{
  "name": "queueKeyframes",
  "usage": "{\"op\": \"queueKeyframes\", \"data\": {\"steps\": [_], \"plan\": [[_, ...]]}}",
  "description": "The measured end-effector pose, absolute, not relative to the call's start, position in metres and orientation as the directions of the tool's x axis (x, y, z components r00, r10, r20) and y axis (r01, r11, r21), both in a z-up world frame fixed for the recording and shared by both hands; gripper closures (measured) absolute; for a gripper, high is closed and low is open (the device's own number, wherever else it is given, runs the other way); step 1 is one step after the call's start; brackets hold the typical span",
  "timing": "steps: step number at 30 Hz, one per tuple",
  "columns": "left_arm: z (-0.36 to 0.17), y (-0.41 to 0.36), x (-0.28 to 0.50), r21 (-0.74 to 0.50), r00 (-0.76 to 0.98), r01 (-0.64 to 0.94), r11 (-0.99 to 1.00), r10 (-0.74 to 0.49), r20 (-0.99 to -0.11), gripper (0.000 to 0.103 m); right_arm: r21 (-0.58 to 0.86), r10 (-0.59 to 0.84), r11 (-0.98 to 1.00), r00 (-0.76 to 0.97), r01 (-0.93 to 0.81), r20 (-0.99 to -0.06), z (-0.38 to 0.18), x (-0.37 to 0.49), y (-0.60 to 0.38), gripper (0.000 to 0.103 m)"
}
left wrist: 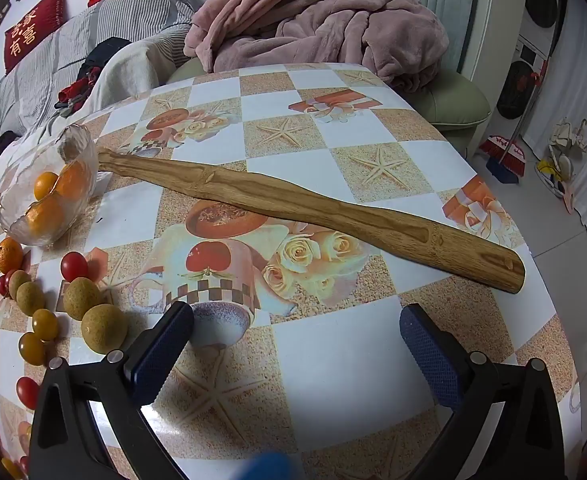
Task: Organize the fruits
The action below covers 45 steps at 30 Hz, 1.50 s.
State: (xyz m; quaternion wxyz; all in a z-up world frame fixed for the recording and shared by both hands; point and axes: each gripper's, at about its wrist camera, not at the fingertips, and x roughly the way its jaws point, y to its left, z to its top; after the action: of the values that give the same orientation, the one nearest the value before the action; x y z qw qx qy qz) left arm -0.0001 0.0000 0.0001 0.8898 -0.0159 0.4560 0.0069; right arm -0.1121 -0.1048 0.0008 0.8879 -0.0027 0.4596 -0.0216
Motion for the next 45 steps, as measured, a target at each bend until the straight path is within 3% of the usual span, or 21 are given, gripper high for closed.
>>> {"op": "queueKeyframes", "data": {"steps": [5,14,18,23,29,39,45], "plan": [[0.006,0.004,-0.001,0.007,0.532,-0.003,1.0,0.008,-0.847,0.0,-0.031,-0.037,0.999,0.55,0.02,-0.834,0.002,-0.109,-0.104,0.0],[0.078,0.082,-0.077,0.0,0.608,0.016,1.0,-0.009,-0.794,0.0,-0.011,0.002,1.0,0.436,-0.028,-0.9,0.019,-0.111,-0.094,0.0],[0.081,0.133,-0.106,0.004,0.528,-0.016,1.0,0.012,-0.849,0.0,0.054,0.071,0.997,0.393,-0.056,-0.917,0.034,-0.118,-0.072,0.0],[0.082,0.178,-0.157,0.104,0.439,-0.039,0.994,0.111,-0.892,0.0,0.1,0.135,0.986,0.299,-0.13,-0.945,0.045,-0.134,-0.031,0.0],[0.089,0.215,-0.187,0.067,0.332,-0.074,0.995,0.088,-0.939,0.0,0.11,0.147,0.978,0.212,-0.177,-0.966,0.061,-0.145,0.001,0.0],[0.114,0.234,-0.192,0.079,0.292,-0.055,0.995,0.092,-0.952,0.0,0.134,0.162,0.969,0.123,-0.207,-0.979,0.092,-0.148,0.022,0.0],[0.121,0.236,-0.181,0.017,0.309,-0.07,0.997,0.038,-0.95,0.0,0.125,0.153,0.97,0.123,-0.209,-0.981,0.104,-0.143,0.025,0.0]]}}
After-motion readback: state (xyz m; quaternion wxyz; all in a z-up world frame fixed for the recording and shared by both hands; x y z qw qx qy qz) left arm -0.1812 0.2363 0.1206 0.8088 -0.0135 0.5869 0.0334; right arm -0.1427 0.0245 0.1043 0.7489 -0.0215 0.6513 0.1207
